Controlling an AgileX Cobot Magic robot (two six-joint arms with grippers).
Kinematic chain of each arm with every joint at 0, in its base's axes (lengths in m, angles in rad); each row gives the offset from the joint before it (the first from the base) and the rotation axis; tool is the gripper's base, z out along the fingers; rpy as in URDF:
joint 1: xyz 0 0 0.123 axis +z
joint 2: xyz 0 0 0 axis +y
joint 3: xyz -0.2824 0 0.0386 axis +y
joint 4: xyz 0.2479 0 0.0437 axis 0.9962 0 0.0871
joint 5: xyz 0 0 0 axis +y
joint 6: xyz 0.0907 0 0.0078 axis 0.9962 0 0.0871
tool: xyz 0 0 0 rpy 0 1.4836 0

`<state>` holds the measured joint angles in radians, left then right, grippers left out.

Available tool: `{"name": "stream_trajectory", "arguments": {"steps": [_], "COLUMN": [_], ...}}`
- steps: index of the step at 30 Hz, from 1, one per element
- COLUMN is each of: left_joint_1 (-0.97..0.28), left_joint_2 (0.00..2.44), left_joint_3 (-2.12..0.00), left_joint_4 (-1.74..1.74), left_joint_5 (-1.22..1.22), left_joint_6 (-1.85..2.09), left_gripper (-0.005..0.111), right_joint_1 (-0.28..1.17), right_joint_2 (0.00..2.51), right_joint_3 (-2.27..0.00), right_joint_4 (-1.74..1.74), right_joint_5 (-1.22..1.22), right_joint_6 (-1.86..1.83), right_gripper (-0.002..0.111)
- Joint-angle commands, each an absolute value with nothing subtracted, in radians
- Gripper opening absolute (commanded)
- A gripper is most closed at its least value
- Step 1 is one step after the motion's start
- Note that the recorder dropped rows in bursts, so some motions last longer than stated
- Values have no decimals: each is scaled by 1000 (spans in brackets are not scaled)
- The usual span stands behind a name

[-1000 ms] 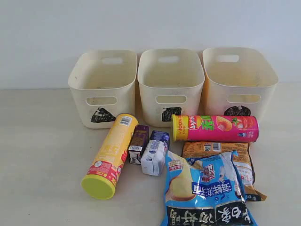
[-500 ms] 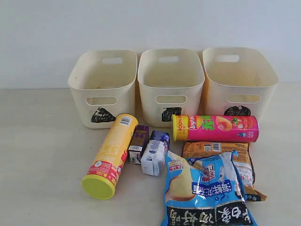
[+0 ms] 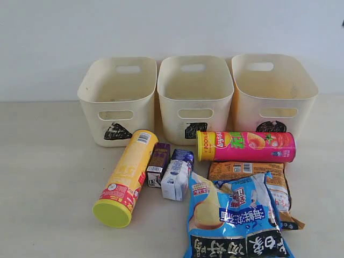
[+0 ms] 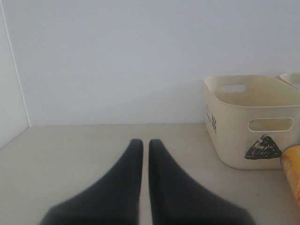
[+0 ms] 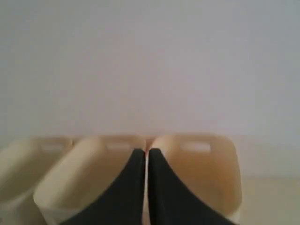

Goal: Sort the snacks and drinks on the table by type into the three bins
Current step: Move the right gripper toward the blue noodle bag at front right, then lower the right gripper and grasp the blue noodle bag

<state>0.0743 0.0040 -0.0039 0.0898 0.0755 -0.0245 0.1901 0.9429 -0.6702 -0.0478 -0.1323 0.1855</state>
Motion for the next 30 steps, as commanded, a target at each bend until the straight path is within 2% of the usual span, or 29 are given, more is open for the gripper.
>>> {"name": "stream_trajectory", "arguments": {"steps": [1,5,10,15,19,22,28,30], "left_joint_1": [69,69,69,69,69,69,69,69], "left_joint_2": [0,0,0,0,0,0,0,0], "left_joint_3": [0,0,0,0,0,0,0,0], "left_joint_4": [94,94,94,94,94,94,94,94], "left_joint_5": [68,68,68,68,68,68,68,68], "left_joint_6": [-24,-24,-24,-24,-24,-24,-24,-24], "left_gripper": [4,4,4,4,4,4,4,4], "right_joint_1": [192,192,192,192,192,192,192,192], "right_joint_2": [1049,1127,1181,1197,1199,1199,1199,1199], "right_joint_3": [-830,-945,-1014,-1008,-948,-870,-704,-663], "right_joint_4": [-62,-62,-47,79,211,299,438,493], "right_joint_5": [273,607,884,1045,1057,991,806,740], "right_joint_6": [90,-8,-102,-231,-292,-323,-351,-353], "right_gripper": [0,0,0,0,2,16,66,77]}}
